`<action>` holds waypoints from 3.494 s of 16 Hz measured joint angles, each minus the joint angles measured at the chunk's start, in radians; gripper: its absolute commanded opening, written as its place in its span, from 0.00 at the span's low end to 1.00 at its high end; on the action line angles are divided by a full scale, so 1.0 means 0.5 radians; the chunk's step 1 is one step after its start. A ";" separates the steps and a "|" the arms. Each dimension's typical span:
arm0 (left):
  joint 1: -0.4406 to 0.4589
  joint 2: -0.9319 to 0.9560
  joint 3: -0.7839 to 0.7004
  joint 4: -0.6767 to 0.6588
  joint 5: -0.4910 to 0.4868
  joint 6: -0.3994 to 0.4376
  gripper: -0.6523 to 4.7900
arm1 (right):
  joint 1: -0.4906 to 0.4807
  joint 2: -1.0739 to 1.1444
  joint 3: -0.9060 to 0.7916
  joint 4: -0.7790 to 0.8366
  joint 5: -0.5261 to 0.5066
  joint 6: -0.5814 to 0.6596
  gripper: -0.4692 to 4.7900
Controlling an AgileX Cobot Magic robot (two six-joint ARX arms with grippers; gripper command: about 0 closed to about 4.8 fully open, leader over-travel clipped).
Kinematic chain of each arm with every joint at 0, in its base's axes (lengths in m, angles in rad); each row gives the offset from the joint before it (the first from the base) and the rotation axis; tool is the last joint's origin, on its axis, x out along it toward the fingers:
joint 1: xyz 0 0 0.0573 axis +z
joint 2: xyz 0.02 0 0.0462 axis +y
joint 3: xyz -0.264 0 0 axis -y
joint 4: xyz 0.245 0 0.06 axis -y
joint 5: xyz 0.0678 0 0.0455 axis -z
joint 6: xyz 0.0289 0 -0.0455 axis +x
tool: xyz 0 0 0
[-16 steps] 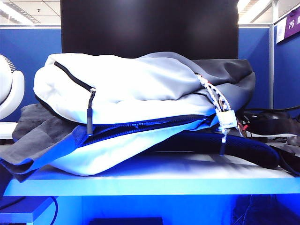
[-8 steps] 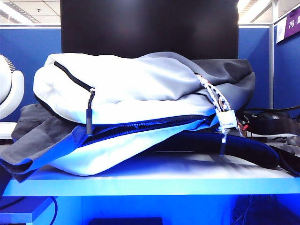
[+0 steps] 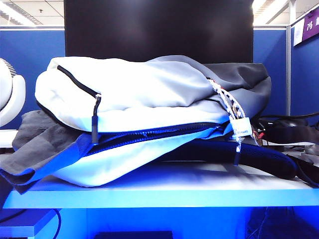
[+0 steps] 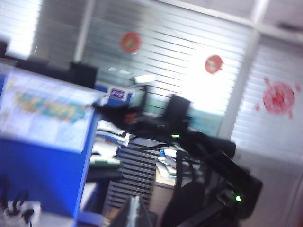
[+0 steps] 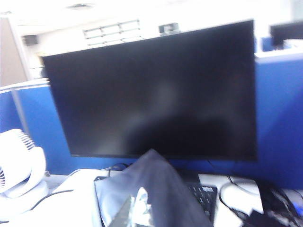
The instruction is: Put the gray clothes into the backpack.
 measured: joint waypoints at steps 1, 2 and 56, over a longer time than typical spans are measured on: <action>0.000 -0.180 0.007 -0.119 0.005 0.109 0.11 | 0.001 -0.037 0.001 -0.045 0.030 0.026 0.08; -0.001 -0.321 0.008 -0.342 -0.002 0.269 0.11 | 0.001 -0.063 0.001 -0.089 0.050 0.037 0.08; 0.320 -1.285 -1.430 -2.058 -2.341 2.095 0.11 | -0.001 -0.394 -1.730 0.526 -0.171 -0.007 0.08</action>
